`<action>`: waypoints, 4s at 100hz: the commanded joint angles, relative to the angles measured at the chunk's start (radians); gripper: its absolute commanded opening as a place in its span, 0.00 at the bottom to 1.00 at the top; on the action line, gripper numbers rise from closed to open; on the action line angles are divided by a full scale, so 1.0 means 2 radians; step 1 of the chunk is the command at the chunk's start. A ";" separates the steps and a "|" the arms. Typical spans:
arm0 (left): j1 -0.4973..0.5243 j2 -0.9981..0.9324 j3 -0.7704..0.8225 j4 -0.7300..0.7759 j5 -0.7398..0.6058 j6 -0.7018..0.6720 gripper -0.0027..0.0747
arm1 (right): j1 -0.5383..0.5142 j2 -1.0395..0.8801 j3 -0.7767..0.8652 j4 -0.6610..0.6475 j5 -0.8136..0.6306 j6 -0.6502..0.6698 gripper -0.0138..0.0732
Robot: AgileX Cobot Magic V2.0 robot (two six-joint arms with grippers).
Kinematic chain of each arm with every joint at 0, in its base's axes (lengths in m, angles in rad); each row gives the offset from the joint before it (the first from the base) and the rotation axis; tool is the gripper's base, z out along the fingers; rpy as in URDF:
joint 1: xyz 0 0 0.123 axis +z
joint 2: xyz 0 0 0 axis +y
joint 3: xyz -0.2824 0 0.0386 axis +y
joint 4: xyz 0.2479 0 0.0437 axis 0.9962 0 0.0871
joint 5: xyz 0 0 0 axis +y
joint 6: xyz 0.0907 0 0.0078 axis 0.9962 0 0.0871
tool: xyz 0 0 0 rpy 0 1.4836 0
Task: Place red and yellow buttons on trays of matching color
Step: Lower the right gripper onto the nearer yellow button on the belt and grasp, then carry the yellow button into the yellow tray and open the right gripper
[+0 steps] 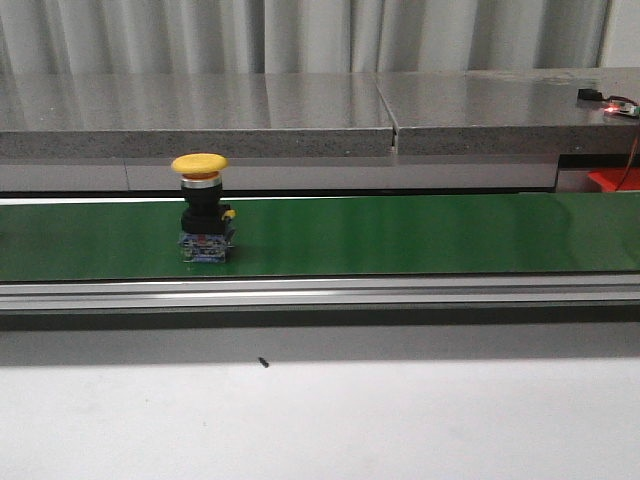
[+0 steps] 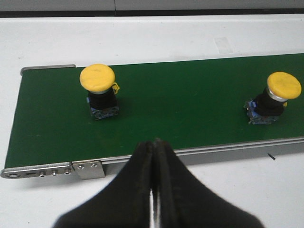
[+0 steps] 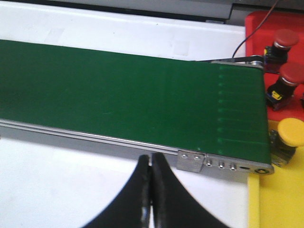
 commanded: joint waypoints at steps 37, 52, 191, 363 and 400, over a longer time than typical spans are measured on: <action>-0.004 -0.052 0.008 -0.006 -0.021 0.000 0.01 | 0.116 0.225 -0.193 0.009 0.036 -0.007 0.16; -0.004 -0.052 0.008 -0.006 -0.021 0.000 0.01 | 0.164 0.292 -0.251 0.009 0.065 -0.010 0.54; -0.004 -0.052 0.008 -0.006 -0.021 0.000 0.01 | 0.273 0.523 -0.401 0.015 0.000 -0.106 0.29; -0.004 -0.052 0.009 -0.006 -0.021 0.000 0.01 | -0.283 0.279 -0.081 0.016 -0.116 -0.098 0.29; -0.004 -0.052 0.009 -0.006 -0.021 0.000 0.01 | -0.319 0.344 -0.061 0.016 -0.153 -0.098 0.29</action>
